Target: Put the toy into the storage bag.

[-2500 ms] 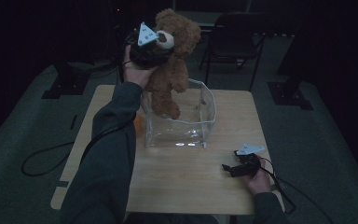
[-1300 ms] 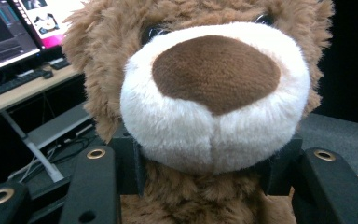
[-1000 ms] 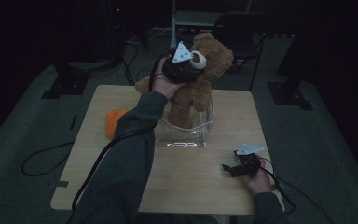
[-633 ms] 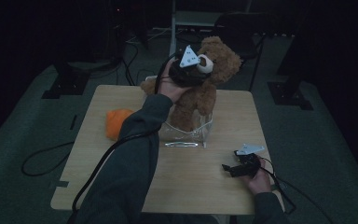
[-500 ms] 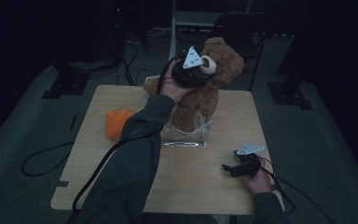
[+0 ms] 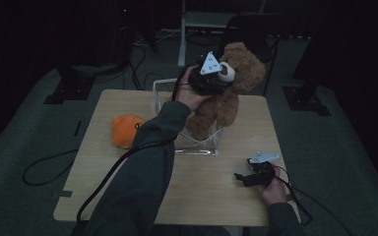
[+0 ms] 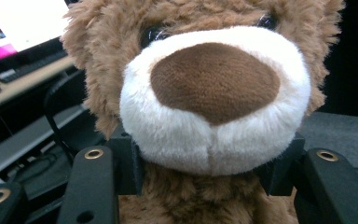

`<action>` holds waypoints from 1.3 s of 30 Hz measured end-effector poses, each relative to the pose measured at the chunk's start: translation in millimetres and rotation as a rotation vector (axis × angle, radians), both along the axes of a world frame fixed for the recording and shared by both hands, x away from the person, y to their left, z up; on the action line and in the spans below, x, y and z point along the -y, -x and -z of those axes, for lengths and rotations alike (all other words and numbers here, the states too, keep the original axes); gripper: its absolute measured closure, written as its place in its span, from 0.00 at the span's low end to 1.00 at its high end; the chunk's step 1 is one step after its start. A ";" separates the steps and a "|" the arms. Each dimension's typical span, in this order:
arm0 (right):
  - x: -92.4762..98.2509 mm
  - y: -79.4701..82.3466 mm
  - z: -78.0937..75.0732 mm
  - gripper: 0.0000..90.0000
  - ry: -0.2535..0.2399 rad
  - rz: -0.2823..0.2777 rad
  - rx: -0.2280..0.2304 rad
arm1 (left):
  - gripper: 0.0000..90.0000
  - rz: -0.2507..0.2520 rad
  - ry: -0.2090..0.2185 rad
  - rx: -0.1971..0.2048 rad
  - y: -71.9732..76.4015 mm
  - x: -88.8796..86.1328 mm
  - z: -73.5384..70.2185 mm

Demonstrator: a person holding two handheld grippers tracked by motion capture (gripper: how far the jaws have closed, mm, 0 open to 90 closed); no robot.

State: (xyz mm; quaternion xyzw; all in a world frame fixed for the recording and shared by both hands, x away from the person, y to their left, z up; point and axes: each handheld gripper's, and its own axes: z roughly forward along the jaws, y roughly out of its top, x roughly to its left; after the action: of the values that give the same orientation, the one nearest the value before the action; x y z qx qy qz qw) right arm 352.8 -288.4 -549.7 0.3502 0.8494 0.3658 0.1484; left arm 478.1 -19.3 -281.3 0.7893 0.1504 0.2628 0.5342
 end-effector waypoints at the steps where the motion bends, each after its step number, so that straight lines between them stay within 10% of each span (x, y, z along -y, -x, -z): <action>1: 0.0 0.0 0.0 0.13 0.000 0.000 0.000 | 0.49 -0.003 0.002 -0.008 -1.2 -0.6 1.3; 29: 0.1 -0.1 0.0 0.13 0.000 -0.002 0.001 | 0.45 -0.015 -0.033 -0.169 -23.4 -15.1 30.1; 39: 0.1 -0.1 0.1 0.13 -0.001 -0.002 0.000 | 0.34 -0.001 0.044 -0.342 -33.7 -28.3 36.0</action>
State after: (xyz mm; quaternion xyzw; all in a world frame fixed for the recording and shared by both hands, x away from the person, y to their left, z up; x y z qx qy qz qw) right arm 352.9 -288.5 -549.8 0.3495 0.8495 0.3665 0.1481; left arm 511.8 9.0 -317.4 0.8105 0.2453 0.1218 0.5178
